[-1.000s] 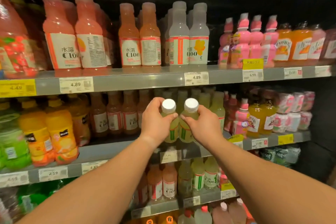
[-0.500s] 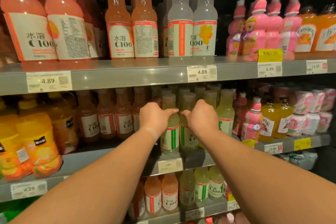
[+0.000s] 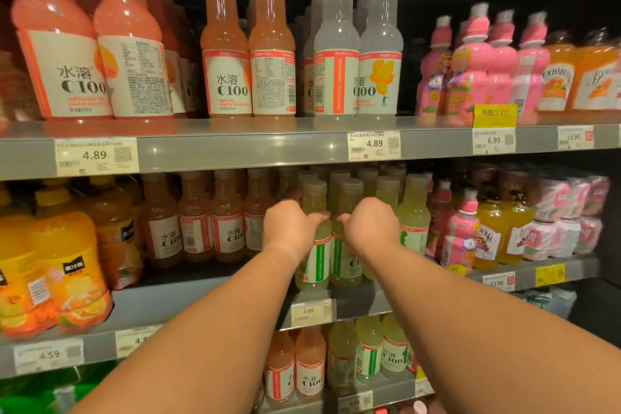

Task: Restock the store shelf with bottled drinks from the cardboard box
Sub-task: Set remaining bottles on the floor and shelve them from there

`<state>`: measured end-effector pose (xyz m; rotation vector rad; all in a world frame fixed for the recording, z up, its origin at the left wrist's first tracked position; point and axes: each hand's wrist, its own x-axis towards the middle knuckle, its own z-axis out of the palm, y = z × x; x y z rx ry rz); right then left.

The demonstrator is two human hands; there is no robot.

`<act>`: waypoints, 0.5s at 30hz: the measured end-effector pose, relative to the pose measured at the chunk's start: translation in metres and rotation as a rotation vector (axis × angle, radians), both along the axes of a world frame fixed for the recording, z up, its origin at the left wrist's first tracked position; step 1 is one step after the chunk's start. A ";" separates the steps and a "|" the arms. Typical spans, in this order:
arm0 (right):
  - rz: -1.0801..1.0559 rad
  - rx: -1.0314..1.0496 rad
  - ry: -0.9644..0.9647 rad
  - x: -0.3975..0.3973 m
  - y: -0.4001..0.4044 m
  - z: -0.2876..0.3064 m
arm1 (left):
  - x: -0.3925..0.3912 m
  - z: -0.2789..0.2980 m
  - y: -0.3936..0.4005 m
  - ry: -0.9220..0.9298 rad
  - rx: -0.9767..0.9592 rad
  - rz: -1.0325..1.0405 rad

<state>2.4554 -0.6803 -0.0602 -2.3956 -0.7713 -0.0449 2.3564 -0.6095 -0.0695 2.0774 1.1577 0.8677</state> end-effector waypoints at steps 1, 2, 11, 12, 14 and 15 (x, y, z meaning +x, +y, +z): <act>0.012 -0.032 0.012 -0.004 -0.003 0.001 | -0.001 0.001 -0.002 0.017 -0.004 -0.014; 0.018 -0.053 0.017 -0.009 -0.007 0.002 | -0.003 0.001 -0.003 0.033 -0.009 -0.031; 0.061 0.023 -0.093 -0.055 -0.097 0.009 | -0.042 -0.004 -0.058 0.020 0.164 -0.069; 0.064 0.023 -0.118 -0.060 -0.111 0.006 | -0.048 -0.007 -0.068 0.015 0.180 -0.066; 0.067 0.021 -0.143 -0.069 -0.141 -0.006 | -0.059 -0.018 -0.092 0.004 0.205 -0.067; 0.070 0.015 -0.134 -0.072 -0.157 -0.016 | -0.063 -0.028 -0.106 0.000 0.199 -0.074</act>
